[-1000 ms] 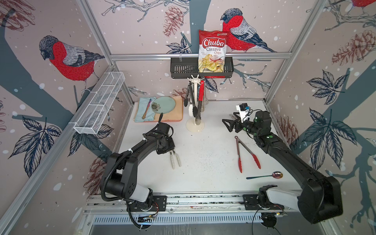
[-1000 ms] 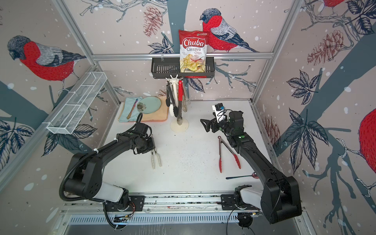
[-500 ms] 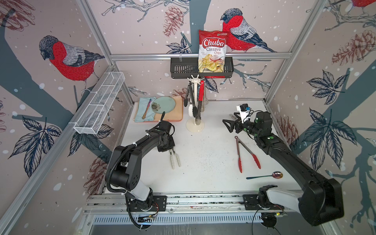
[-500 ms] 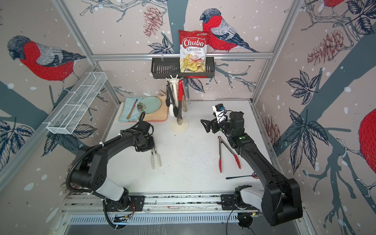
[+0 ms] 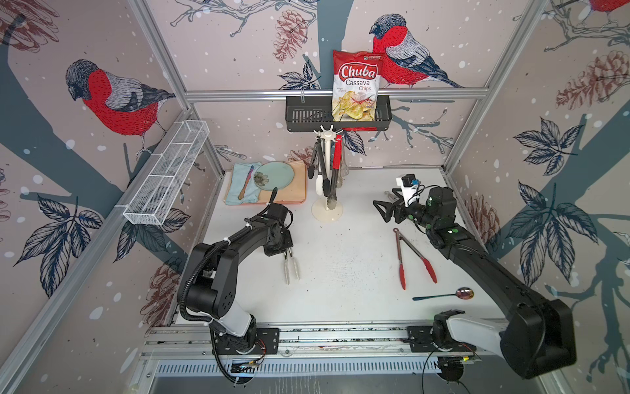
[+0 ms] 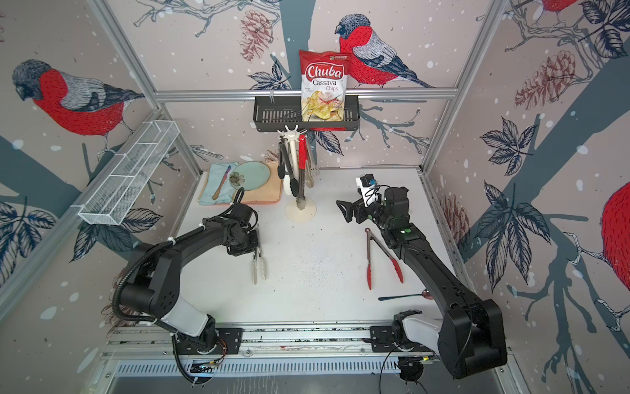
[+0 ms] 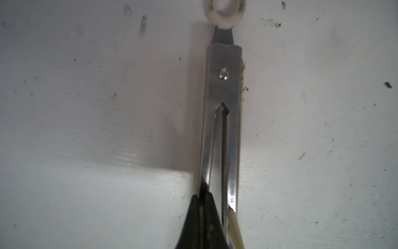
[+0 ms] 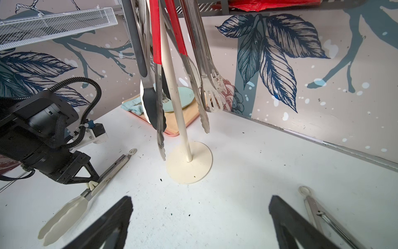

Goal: Hang food tongs on kitchen utensil racks
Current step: Pick up the food tongs from the center of the board.

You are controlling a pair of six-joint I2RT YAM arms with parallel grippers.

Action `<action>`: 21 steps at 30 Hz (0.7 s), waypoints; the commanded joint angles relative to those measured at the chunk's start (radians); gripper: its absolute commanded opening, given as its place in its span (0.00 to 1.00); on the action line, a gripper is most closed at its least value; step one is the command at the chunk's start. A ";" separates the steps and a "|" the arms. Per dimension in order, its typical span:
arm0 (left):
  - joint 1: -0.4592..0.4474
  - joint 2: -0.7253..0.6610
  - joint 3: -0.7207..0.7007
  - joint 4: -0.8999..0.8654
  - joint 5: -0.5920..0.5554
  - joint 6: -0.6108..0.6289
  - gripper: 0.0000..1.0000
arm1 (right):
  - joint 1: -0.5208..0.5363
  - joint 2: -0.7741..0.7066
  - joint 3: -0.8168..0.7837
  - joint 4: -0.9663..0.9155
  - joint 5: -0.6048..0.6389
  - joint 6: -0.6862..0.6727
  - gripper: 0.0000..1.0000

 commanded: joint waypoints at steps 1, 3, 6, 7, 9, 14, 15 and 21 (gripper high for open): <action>0.000 -0.004 -0.001 -0.022 0.000 0.009 0.00 | 0.001 -0.006 0.007 0.012 0.009 -0.010 1.00; 0.000 -0.005 -0.005 -0.022 0.001 0.012 0.00 | -0.001 -0.007 0.006 0.012 0.010 -0.010 1.00; 0.000 -0.021 -0.007 -0.023 -0.004 0.015 0.00 | 0.000 -0.009 0.007 0.012 0.011 -0.011 1.00; 0.000 -0.037 -0.004 -0.023 -0.006 0.016 0.00 | 0.000 -0.009 0.007 0.011 0.011 -0.011 1.00; 0.000 -0.069 0.005 -0.025 -0.010 0.026 0.00 | 0.000 -0.009 0.007 0.010 0.013 -0.014 1.00; 0.000 -0.181 0.026 -0.018 -0.052 0.064 0.00 | 0.000 -0.008 0.008 0.014 0.018 -0.014 1.00; 0.000 -0.204 0.025 -0.013 -0.065 0.075 0.00 | 0.000 -0.007 0.007 0.015 0.018 -0.014 1.00; -0.001 -0.342 0.005 0.018 -0.147 0.115 0.00 | -0.003 0.000 0.012 0.014 0.034 -0.017 1.00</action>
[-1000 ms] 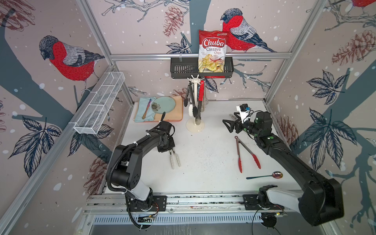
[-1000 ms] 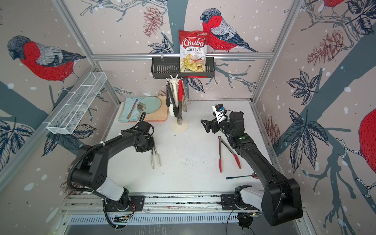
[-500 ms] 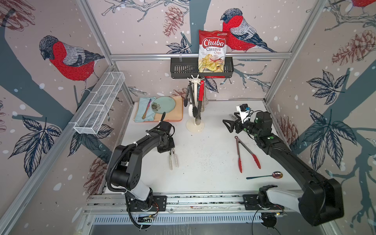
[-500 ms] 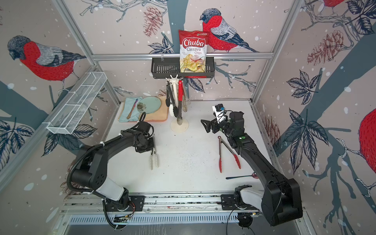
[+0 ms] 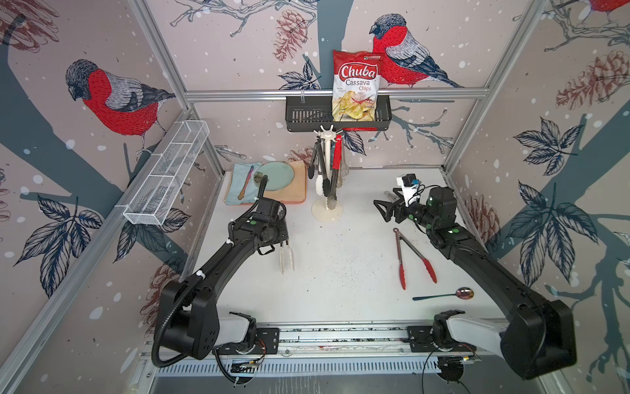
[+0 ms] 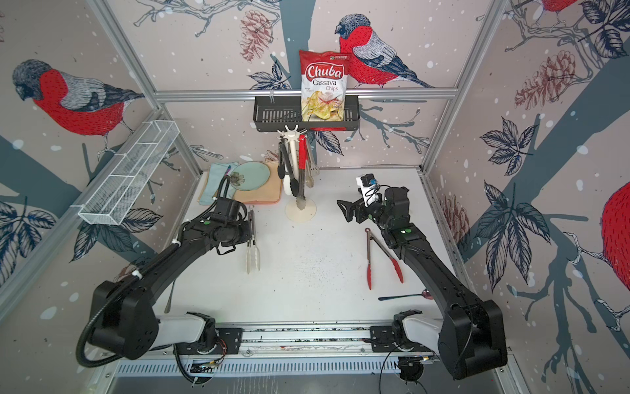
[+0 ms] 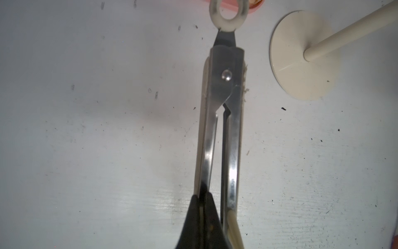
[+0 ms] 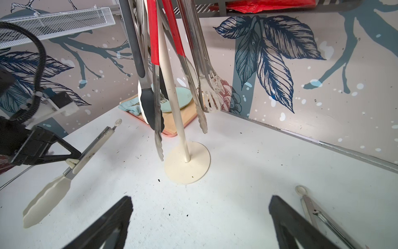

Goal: Hang food tongs on kitchen utensil racks
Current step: Pick up the food tongs from the center of the board, then hang the food tongs on the rack.

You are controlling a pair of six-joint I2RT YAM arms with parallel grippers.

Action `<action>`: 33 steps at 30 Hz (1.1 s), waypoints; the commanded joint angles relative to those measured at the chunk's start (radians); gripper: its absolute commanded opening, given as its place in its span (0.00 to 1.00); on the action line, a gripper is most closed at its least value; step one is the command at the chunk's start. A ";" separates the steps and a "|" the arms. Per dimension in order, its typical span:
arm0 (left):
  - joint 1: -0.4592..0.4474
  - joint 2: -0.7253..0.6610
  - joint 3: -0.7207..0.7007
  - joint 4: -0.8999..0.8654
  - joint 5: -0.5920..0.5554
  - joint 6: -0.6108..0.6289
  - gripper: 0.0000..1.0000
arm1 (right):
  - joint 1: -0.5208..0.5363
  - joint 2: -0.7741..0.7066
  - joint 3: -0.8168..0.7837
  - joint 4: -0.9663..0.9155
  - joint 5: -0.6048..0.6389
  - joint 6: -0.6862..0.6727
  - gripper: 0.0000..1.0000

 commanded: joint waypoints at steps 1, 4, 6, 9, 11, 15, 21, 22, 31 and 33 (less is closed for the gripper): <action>0.000 -0.061 -0.011 0.034 -0.087 0.031 0.00 | -0.001 0.005 0.013 0.013 0.026 -0.013 1.00; 0.000 -0.113 -0.015 0.061 -0.100 0.066 0.00 | -0.006 0.011 0.016 0.016 0.029 -0.013 1.00; 0.000 -0.145 -0.014 0.080 -0.111 0.088 0.00 | -0.006 0.010 0.013 0.023 0.047 -0.009 1.00; 0.000 -0.190 -0.017 0.112 -0.139 0.123 0.00 | -0.011 0.008 0.001 0.040 0.063 -0.010 1.00; 0.000 -0.220 -0.020 0.152 -0.122 0.166 0.00 | -0.017 0.006 -0.001 0.041 0.060 -0.010 1.00; -0.001 -0.272 -0.027 0.237 -0.107 0.232 0.00 | -0.022 0.008 -0.005 0.046 0.061 -0.013 1.00; -0.001 -0.333 -0.039 0.364 -0.045 0.284 0.00 | -0.030 0.025 -0.019 0.057 0.077 -0.026 1.00; 0.000 -0.340 -0.036 0.374 -0.035 0.291 0.00 | -0.031 0.027 -0.021 0.059 0.076 -0.026 1.00; -0.013 -0.369 0.015 0.431 0.021 0.303 0.00 | -0.037 0.046 -0.017 0.053 0.067 -0.042 1.00; -0.039 -0.363 0.036 0.441 0.012 0.298 0.00 | -0.038 0.053 -0.014 0.052 0.066 -0.041 1.00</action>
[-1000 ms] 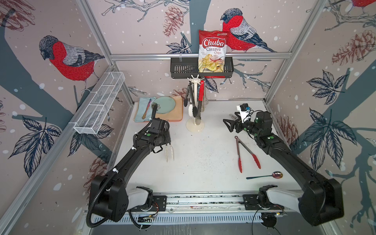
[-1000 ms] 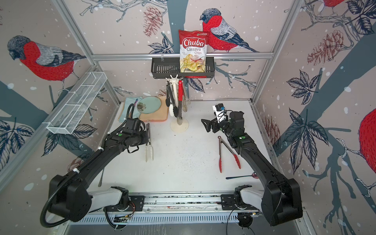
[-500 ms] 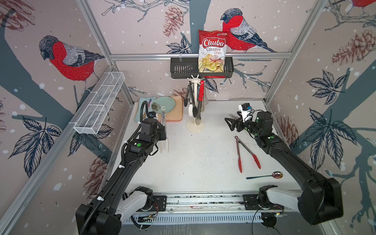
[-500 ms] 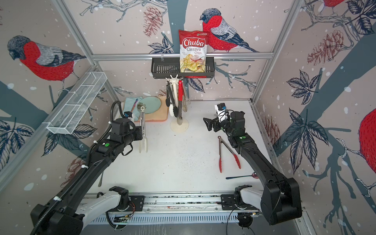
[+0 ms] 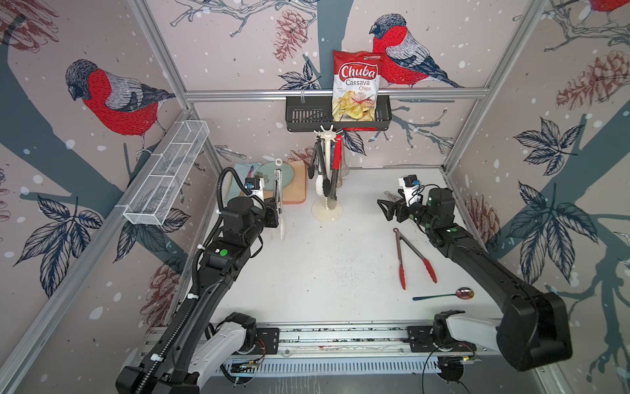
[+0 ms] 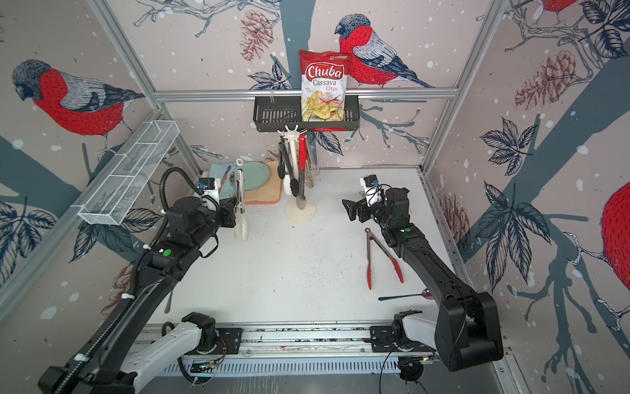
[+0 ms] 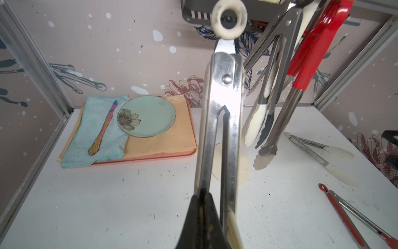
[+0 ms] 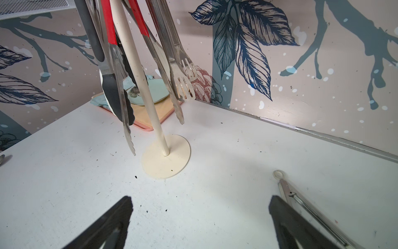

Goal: Hang food tongs on kitchen utensil racks
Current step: Hang the food tongs on the rack.

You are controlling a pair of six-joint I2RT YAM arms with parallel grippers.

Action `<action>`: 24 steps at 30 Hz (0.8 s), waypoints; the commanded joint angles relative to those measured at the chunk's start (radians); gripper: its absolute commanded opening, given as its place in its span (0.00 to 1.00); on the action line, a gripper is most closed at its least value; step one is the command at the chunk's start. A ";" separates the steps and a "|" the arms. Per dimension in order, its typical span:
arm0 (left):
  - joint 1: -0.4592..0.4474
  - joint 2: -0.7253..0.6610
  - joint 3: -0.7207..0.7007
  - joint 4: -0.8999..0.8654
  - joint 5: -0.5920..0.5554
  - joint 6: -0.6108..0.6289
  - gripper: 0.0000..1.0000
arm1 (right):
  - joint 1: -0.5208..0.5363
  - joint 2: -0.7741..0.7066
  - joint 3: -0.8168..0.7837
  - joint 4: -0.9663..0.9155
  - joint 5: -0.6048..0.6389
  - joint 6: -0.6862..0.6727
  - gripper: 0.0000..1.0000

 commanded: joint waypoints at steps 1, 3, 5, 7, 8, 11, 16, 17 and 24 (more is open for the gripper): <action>-0.035 0.006 0.029 0.100 -0.001 0.009 0.00 | -0.001 0.009 0.012 0.026 -0.004 -0.013 1.00; -0.068 0.017 0.064 0.101 -0.029 0.009 0.00 | -0.001 0.011 0.016 0.024 -0.007 -0.010 1.00; -0.107 0.027 0.081 0.102 -0.056 0.016 0.00 | -0.001 0.011 0.018 0.023 -0.009 -0.010 1.00; -0.157 0.039 0.093 0.104 -0.092 0.035 0.00 | 0.000 0.011 0.023 0.018 -0.009 -0.011 1.00; -0.186 0.046 0.099 0.105 -0.112 0.049 0.00 | -0.001 0.011 0.023 0.017 -0.009 -0.011 1.00; -0.234 0.066 0.113 0.111 -0.145 0.058 0.00 | -0.003 0.011 0.023 0.015 -0.008 -0.013 1.00; -0.292 0.097 0.110 0.150 -0.168 0.066 0.00 | -0.004 0.011 0.023 0.008 -0.009 -0.015 1.00; -0.303 0.106 0.112 0.156 -0.179 0.067 0.00 | -0.002 0.011 0.022 0.006 -0.009 -0.016 1.00; -0.327 0.187 0.159 0.172 -0.180 0.064 0.00 | -0.003 0.004 0.017 -0.002 -0.009 -0.019 1.00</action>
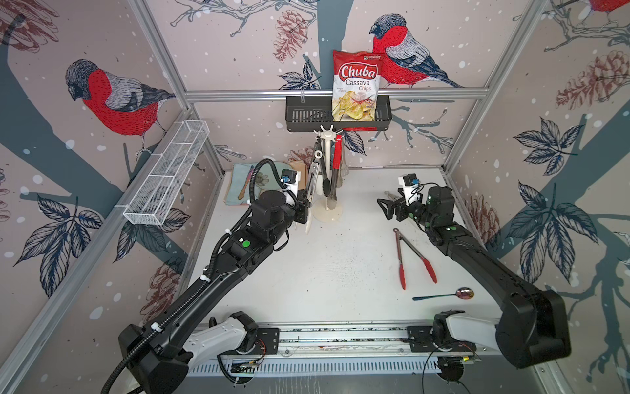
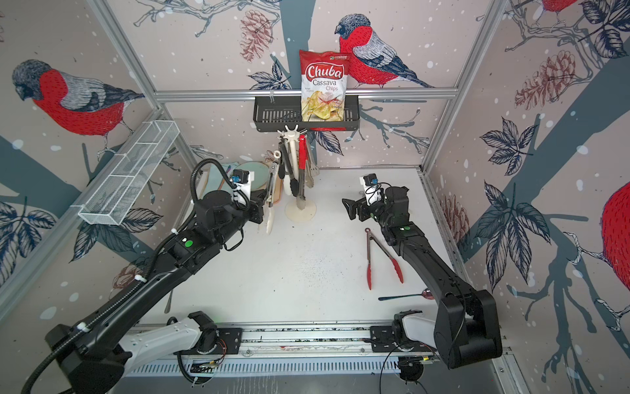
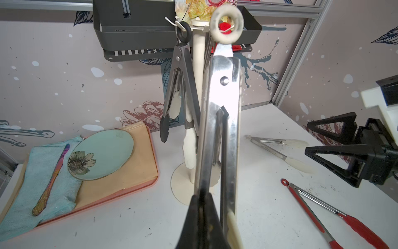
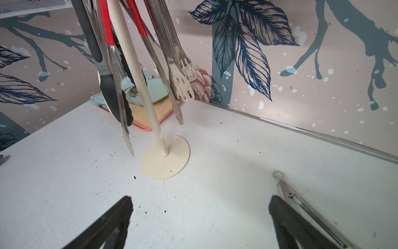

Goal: Hang food tongs on kitchen utensil racks
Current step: Hang the food tongs on the rack.

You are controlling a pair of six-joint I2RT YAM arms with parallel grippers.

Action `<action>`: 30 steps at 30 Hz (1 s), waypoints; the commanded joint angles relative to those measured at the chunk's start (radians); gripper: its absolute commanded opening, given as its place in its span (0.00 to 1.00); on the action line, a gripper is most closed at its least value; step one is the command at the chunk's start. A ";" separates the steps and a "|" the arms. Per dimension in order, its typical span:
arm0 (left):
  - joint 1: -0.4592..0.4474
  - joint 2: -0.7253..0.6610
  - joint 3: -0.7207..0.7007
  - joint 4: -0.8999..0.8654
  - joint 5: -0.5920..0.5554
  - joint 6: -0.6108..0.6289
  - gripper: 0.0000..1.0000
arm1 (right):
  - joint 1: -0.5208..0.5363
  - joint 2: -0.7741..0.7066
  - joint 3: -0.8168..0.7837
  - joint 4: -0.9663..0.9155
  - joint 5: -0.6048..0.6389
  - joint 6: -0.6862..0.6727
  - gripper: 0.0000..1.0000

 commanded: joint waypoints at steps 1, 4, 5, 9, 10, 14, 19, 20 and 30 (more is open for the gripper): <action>-0.003 0.037 0.041 0.081 -0.021 0.010 0.00 | -0.002 -0.007 0.000 0.008 -0.011 -0.011 1.00; -0.003 0.086 0.084 0.053 -0.025 0.008 0.00 | -0.002 -0.012 -0.002 0.007 -0.011 -0.012 1.00; -0.004 0.104 0.100 0.044 -0.028 0.008 0.00 | -0.002 -0.013 -0.003 0.006 -0.011 -0.011 1.00; -0.004 0.136 0.122 0.052 -0.052 0.009 0.00 | -0.002 -0.020 -0.006 0.000 -0.015 -0.011 1.00; -0.004 0.139 0.122 0.062 -0.053 0.013 0.00 | -0.002 -0.022 -0.007 0.001 -0.015 -0.013 1.00; 0.001 0.174 0.150 0.049 -0.075 0.015 0.00 | -0.002 -0.030 -0.016 0.001 -0.015 -0.017 1.00; 0.013 0.182 0.148 0.078 -0.084 0.013 0.00 | -0.002 -0.030 -0.018 -0.001 -0.020 -0.016 1.00; 0.017 0.187 0.150 0.079 -0.085 0.012 0.00 | -0.002 -0.030 -0.019 -0.001 -0.022 -0.014 1.00; 0.035 0.207 0.162 0.096 -0.049 0.018 0.00 | -0.002 -0.023 -0.019 0.005 -0.030 -0.014 1.00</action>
